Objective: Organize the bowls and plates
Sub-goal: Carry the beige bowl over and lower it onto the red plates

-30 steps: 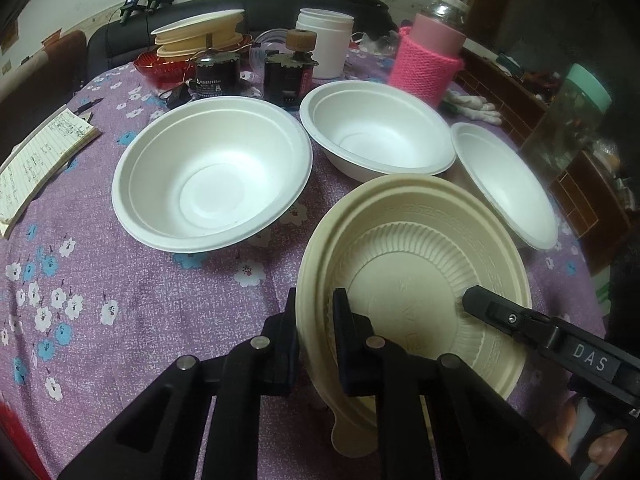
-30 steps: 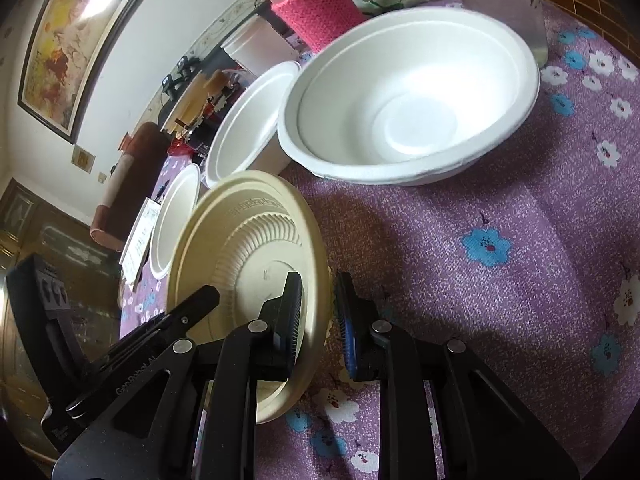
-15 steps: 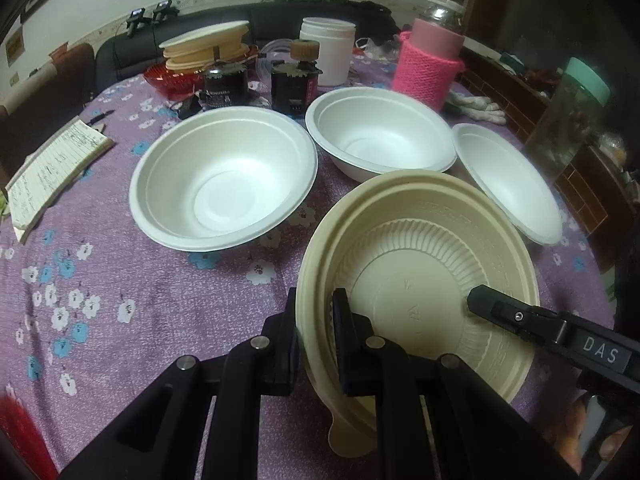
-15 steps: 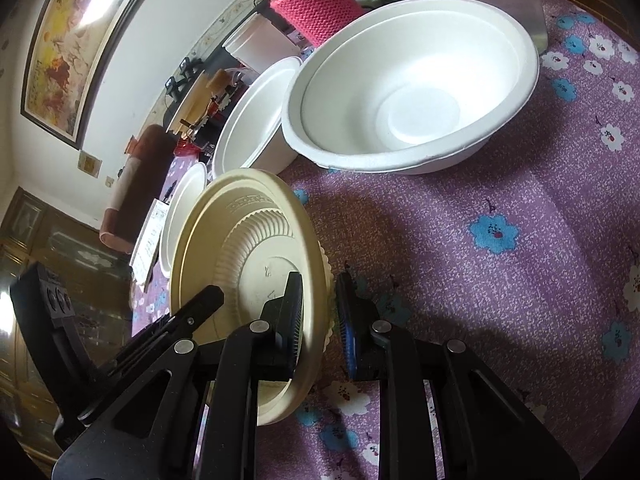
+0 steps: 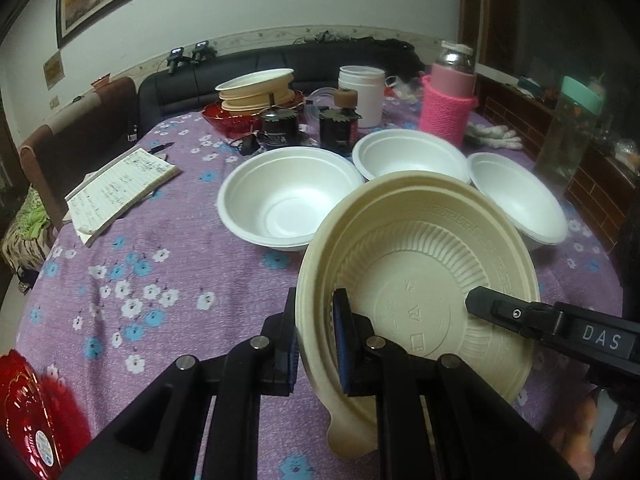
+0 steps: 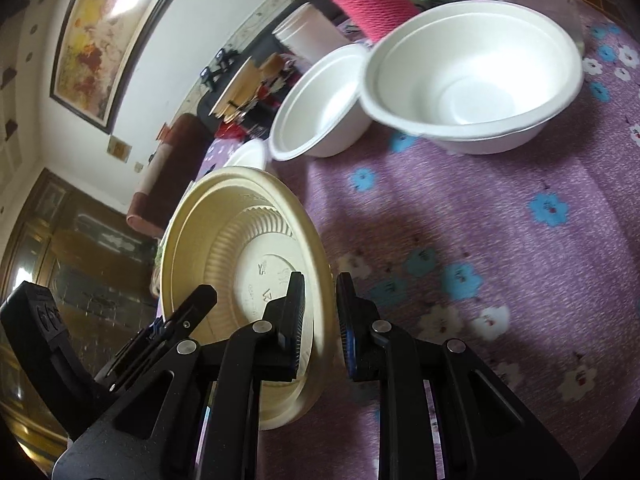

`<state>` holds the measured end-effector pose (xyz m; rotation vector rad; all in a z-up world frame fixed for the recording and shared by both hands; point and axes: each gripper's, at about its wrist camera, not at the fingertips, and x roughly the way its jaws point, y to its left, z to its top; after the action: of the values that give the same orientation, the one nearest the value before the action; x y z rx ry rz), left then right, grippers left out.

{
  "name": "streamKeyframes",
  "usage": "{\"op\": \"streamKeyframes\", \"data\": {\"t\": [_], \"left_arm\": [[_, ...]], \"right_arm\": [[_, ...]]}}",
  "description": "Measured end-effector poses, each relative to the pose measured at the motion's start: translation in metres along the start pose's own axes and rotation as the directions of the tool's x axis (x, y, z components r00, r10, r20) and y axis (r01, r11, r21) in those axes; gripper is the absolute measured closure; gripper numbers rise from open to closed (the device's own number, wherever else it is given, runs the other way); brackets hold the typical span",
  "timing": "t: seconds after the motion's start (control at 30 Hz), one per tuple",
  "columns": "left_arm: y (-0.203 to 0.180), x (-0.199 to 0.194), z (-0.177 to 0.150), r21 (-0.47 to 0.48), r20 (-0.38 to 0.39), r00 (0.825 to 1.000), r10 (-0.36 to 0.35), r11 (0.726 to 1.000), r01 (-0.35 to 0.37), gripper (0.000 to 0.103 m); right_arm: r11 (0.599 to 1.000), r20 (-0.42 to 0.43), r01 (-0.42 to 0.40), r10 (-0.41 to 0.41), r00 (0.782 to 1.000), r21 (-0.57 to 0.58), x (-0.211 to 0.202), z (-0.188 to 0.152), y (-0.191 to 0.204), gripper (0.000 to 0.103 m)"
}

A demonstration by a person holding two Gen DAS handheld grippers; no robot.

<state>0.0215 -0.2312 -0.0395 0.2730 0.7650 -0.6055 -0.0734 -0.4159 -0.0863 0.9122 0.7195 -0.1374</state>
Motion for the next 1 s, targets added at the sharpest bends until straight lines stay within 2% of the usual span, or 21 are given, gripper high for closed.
{"op": "streamKeyframes", "data": {"t": [1.0], "left_arm": [[0.059, -0.045, -0.03, -0.088, 0.064, 0.992, 0.111, 0.991, -0.105, 0.09]], "right_arm": [[0.99, -0.045, -0.123, 0.12, 0.992, -0.072, 0.022, -0.032, 0.057, 0.085]]}}
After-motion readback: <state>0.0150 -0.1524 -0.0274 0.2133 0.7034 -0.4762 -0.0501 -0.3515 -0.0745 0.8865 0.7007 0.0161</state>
